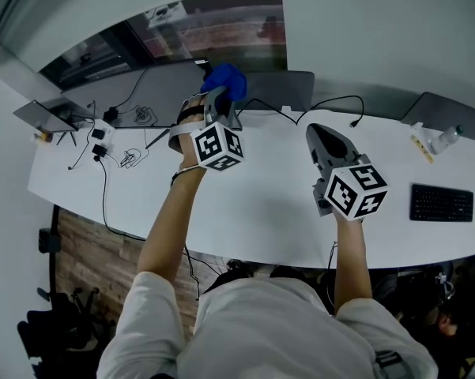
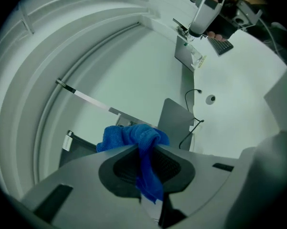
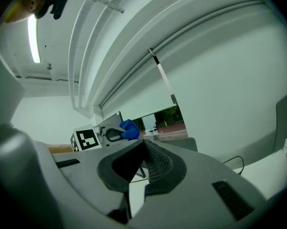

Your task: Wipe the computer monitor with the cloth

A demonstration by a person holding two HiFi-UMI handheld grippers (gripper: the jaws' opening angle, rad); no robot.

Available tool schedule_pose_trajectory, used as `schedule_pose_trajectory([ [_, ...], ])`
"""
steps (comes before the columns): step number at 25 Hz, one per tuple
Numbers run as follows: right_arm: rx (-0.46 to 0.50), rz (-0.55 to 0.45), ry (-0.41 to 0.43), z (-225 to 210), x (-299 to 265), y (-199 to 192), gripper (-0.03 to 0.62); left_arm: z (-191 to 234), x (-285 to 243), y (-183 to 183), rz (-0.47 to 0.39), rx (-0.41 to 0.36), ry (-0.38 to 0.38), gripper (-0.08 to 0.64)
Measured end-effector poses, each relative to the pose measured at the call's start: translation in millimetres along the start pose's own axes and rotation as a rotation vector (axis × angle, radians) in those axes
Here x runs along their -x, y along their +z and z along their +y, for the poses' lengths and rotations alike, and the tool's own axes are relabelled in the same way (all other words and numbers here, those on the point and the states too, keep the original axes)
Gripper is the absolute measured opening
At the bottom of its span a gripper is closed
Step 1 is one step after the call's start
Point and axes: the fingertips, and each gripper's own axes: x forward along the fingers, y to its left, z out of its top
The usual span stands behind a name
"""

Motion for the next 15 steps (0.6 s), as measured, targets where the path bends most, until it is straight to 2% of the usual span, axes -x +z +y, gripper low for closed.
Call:
schedule_pose_trajectory([
  [5,-0.023,0.031,-0.016,-11,-8,-18,0.014,-44,-18,-16,0.034,0.022,-0.081,0.074],
  [15,-0.030,0.106,-0.050,-24,-13,-76,0.014,-148,-57,-62,0.083,0.153,-0.168,0.075],
])
